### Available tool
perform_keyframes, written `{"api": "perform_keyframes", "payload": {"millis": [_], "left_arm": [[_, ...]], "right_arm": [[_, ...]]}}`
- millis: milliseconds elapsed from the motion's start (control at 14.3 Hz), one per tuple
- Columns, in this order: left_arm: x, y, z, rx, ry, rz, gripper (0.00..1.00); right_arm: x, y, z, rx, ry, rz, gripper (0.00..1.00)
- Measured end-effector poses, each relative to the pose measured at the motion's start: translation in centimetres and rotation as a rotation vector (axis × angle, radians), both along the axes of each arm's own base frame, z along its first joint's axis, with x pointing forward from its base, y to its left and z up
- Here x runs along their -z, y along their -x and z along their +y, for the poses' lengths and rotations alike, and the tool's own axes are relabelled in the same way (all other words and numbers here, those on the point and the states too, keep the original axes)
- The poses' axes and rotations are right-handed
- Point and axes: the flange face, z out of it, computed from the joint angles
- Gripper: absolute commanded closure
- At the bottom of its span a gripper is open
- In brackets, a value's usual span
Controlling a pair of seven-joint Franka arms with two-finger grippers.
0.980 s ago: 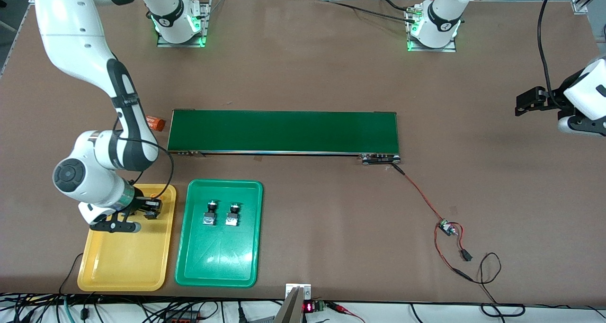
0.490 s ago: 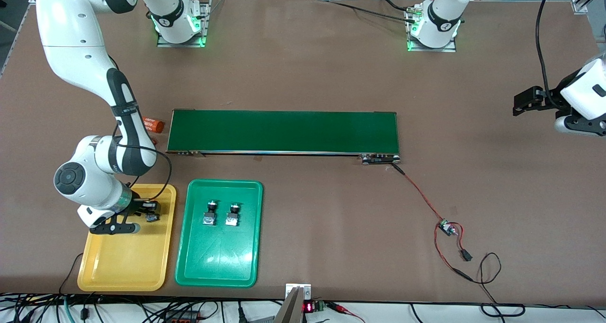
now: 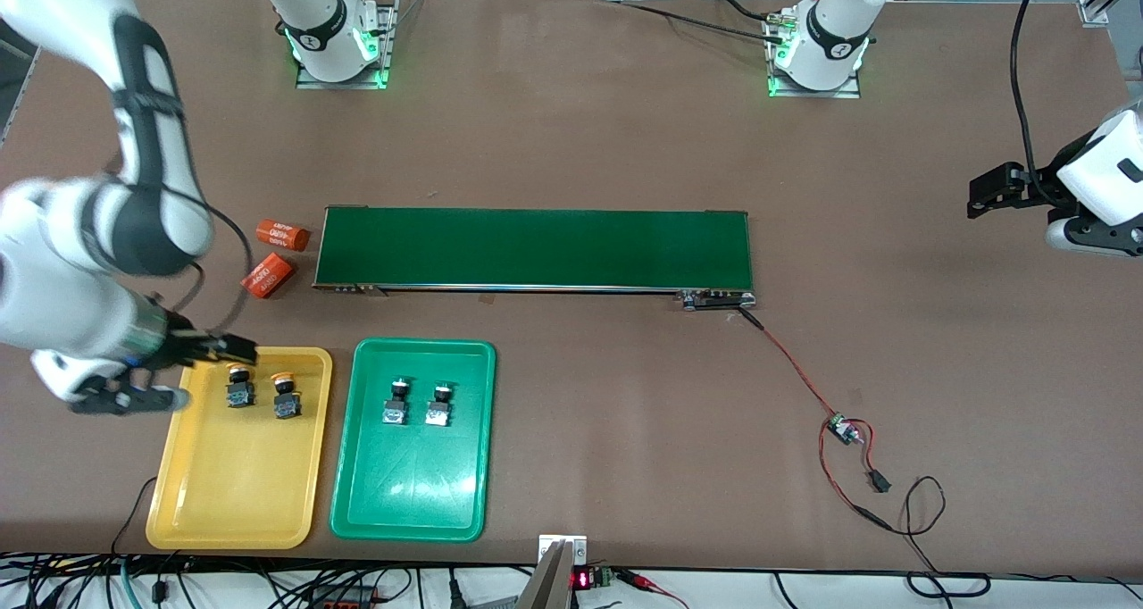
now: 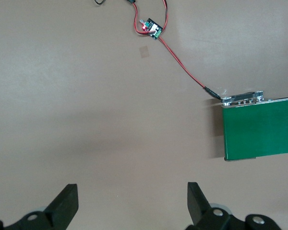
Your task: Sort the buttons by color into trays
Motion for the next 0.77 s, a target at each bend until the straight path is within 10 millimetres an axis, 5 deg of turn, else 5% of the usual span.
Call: {"api": "perform_keyframes", "payload": {"millis": [490,770], "left_arm": [[0.0,0.0,0.0,0.000,0.000,-0.001,0.00],[0.0,0.0,0.0,0.000,0.000,-0.001,0.00]], "right_arm": [[-13.4,6.5,-7.3,0.087,0.021,-0.002,0.00],[-17.8,11.2,-10.5,0.164,0.019,0.051,0.00]]}}
